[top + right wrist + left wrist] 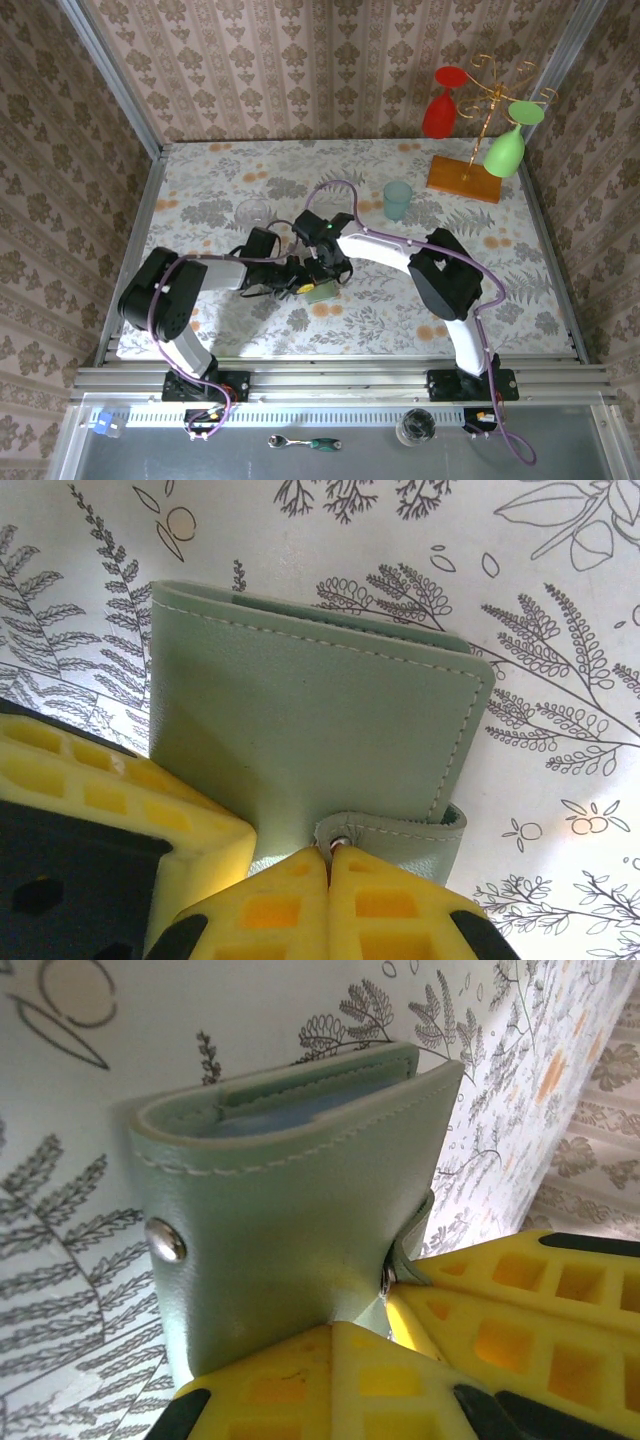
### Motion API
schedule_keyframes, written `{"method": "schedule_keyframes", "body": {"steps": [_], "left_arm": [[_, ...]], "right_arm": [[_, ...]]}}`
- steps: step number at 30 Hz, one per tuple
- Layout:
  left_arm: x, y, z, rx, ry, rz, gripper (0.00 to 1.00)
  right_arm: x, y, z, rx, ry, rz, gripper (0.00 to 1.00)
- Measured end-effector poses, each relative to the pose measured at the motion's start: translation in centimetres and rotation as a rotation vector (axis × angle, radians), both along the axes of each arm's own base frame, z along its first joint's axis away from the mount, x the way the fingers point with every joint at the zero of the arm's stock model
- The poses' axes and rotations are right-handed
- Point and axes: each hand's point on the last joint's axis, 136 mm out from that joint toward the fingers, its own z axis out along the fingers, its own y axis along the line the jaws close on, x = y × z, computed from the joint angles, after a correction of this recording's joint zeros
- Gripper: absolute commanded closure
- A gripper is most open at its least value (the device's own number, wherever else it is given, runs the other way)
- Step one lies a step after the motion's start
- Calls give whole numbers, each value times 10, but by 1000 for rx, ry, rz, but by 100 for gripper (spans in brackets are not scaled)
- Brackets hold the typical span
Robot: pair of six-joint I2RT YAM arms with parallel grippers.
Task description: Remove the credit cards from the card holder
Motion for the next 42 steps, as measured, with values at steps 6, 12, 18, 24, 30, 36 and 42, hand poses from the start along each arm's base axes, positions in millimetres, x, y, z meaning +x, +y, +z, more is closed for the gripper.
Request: {"method": "schedule_keyframes", "body": {"steps": [6,12,18,24,30,36,42], "left_arm": [[-2,0,-4,-49,22,-44,100],[-4,0,-5,-79,37,-70,100],[-4,-1,-6,-95,54,-82,100],[-4,-1,-5,-106,60,-87,100],[-3,-2,-2,-98,33,-86,100],[-1,-3,1,-64,12,-80,99],[0,-5,2,-2,14,-79,95]], "right_arm": [[2,-3,0,-115,-60,43,100],[3,-6,2,-236,-110,78,100],[9,-25,1,-448,-190,157,100],[8,-45,-9,-555,-164,200,100],[12,-48,7,-470,-149,147,100],[15,-49,31,-230,-113,30,91],[15,-55,21,-79,-28,-66,79]]}}
